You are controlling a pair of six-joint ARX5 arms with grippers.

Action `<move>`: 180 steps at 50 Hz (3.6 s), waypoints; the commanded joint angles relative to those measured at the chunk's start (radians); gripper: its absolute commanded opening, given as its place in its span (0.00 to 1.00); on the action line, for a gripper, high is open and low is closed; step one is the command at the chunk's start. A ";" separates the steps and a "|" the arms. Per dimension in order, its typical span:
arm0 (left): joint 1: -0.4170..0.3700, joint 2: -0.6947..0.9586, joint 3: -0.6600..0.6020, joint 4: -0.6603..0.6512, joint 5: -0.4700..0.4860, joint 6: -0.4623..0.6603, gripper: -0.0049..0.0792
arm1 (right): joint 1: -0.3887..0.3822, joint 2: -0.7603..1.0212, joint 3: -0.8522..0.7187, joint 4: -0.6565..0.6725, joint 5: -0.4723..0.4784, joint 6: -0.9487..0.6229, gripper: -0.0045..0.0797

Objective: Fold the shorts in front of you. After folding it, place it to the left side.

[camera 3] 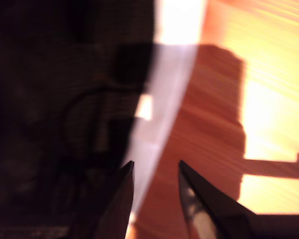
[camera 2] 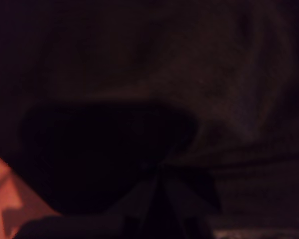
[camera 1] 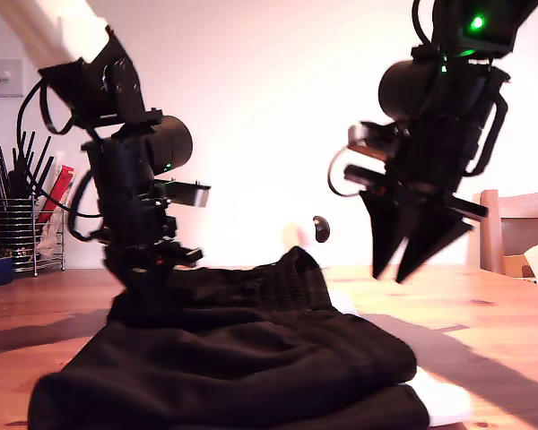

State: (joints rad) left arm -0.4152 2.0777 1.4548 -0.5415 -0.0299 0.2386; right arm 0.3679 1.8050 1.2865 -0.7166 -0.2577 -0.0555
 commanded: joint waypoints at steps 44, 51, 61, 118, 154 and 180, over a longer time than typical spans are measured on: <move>0.047 -0.145 0.039 -0.064 0.273 -0.119 0.03 | 0.007 -0.076 -0.009 0.123 -0.093 -0.021 0.35; 0.047 -0.171 0.019 -0.050 0.336 -0.144 0.04 | -0.019 -0.115 -0.030 0.179 -0.095 -0.014 0.35; 0.048 -0.248 -0.072 0.021 0.415 -0.145 0.04 | -0.064 -0.211 -0.139 0.294 -0.091 0.042 0.35; 0.093 -0.671 -0.755 0.066 0.639 -0.644 0.62 | -0.080 -0.624 -0.692 0.481 -0.231 0.346 0.35; 0.124 -0.528 -0.755 -0.019 0.592 -0.708 0.62 | -0.080 -0.618 -0.692 0.526 -0.231 0.317 0.35; 0.035 -0.437 -0.755 0.086 0.636 -0.753 0.62 | -0.080 -0.530 -0.692 0.363 -0.278 0.421 0.36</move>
State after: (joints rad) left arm -0.3592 1.5894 0.7155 -0.4477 0.6132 -0.5167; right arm 0.2832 1.2411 0.5949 -0.3519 -0.5098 0.3431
